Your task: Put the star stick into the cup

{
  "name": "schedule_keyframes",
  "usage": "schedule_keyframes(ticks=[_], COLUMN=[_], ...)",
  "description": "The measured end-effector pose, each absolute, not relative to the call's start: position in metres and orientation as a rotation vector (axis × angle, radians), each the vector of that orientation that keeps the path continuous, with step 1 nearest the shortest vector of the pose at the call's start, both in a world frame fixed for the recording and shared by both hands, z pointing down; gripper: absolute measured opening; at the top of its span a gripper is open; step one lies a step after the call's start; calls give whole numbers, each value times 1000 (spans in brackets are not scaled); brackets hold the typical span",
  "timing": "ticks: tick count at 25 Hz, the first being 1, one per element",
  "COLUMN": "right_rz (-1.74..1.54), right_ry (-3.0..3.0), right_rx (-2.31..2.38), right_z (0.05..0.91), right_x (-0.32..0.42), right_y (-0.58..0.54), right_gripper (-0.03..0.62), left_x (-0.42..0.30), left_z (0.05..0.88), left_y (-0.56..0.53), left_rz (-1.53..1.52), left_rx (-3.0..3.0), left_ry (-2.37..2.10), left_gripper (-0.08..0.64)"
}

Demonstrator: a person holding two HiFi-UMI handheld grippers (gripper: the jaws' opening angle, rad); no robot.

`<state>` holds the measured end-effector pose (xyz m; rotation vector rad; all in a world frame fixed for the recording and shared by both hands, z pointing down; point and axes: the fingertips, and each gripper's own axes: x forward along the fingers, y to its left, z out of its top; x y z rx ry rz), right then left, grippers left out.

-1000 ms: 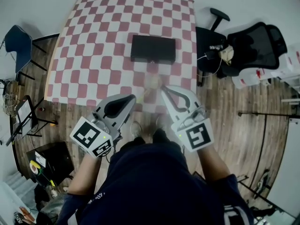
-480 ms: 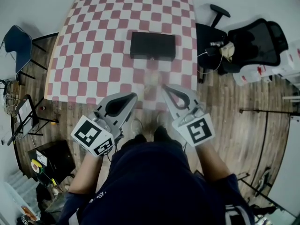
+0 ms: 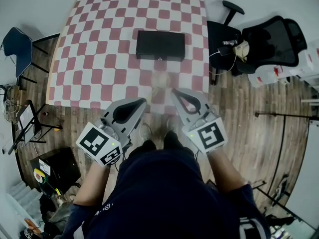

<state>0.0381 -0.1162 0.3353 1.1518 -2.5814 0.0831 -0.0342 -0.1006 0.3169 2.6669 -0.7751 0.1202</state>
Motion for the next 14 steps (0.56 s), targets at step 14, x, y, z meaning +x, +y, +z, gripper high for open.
schedule_keyframes(ticks=[14], right_rz=[107], right_ry=[-2576], right_rx=[1133], right_z=[341], right_x=[42], right_y=[-110], right_gripper=[15], left_x=[-27], left_z=[318], left_y=[-94], left_rz=[122], left_rx=[2663], left_ry=[-775], left_gripper=[29])
